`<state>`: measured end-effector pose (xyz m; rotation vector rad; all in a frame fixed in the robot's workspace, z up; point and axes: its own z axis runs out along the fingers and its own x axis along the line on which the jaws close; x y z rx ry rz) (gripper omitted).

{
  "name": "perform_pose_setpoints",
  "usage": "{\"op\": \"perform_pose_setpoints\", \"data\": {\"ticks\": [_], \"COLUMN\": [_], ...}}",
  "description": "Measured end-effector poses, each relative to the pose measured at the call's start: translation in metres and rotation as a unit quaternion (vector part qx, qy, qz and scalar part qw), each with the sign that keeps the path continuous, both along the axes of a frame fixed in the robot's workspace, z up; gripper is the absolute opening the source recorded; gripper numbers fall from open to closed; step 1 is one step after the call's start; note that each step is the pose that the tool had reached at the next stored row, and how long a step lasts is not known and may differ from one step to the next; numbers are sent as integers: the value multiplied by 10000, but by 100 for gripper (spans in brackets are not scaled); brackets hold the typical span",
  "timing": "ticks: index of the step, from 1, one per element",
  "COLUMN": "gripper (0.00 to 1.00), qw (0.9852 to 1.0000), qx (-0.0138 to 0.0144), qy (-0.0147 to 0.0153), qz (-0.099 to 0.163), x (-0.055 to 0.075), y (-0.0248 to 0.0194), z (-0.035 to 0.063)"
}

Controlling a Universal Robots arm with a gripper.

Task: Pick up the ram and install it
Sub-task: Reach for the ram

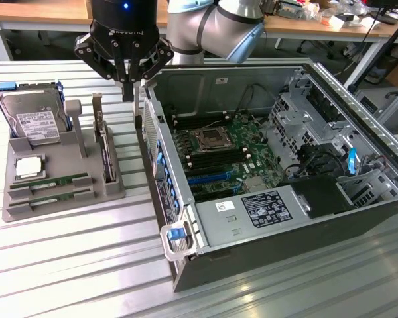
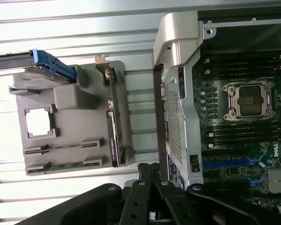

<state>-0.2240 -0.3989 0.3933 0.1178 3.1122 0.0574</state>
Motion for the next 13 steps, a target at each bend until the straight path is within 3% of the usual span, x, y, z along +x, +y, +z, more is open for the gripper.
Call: {"op": "perform_pose_setpoints", "data": {"ticks": [13], "gripper": [11], "qw": [10000], "qx": [-13], "qy": [0], "qz": [0], "x": [-57], "y": [0], "z": [0]}}
